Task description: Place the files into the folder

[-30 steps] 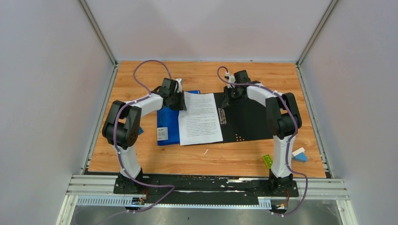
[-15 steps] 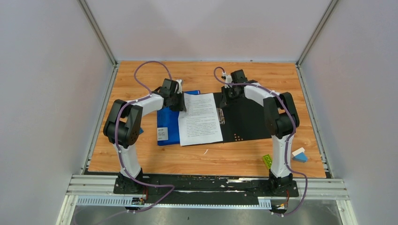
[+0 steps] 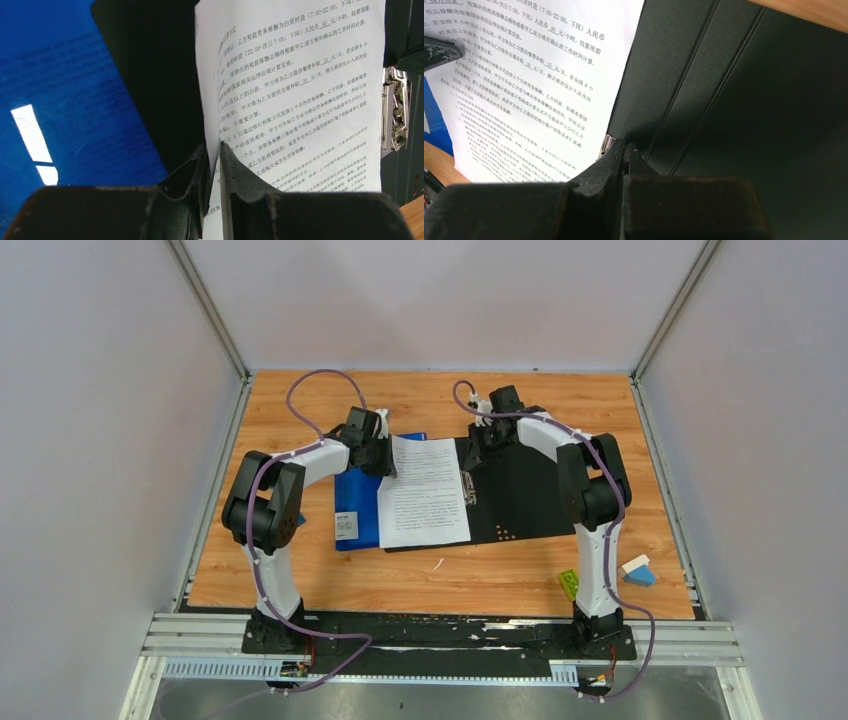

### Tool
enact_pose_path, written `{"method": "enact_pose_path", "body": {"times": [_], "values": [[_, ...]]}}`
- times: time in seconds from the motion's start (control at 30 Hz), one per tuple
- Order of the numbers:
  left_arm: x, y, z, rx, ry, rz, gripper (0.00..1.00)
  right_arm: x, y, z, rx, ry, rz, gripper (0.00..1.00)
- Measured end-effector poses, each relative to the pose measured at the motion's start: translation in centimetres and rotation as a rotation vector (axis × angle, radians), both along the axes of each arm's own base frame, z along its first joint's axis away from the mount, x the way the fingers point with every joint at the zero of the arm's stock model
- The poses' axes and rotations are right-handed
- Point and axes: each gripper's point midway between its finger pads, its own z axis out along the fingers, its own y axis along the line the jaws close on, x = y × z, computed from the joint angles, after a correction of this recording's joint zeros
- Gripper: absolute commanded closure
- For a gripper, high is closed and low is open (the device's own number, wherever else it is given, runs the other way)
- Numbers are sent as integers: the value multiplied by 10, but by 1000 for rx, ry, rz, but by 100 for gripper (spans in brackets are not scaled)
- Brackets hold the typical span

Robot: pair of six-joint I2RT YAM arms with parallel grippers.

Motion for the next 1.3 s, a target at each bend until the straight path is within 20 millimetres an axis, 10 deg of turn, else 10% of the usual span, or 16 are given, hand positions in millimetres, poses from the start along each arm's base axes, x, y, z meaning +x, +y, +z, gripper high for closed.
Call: {"method": "enact_pose_path", "body": {"times": [0.33, 0.6, 1.03, 1.3], "values": [[1, 1, 0, 5, -3, 4, 79, -2, 9, 6, 77, -65, 50, 99], [2, 3, 0, 14, -4, 11, 80, -14, 3, 44, 103, -119, 70, 80], [3, 5, 0, 27, -3, 20, 80, -114, -14, 20, 138, 81, 118, 69], [2, 7, 1, 41, 5, 27, 81, -117, -19, 54, 158, 3, 76, 66]]}}
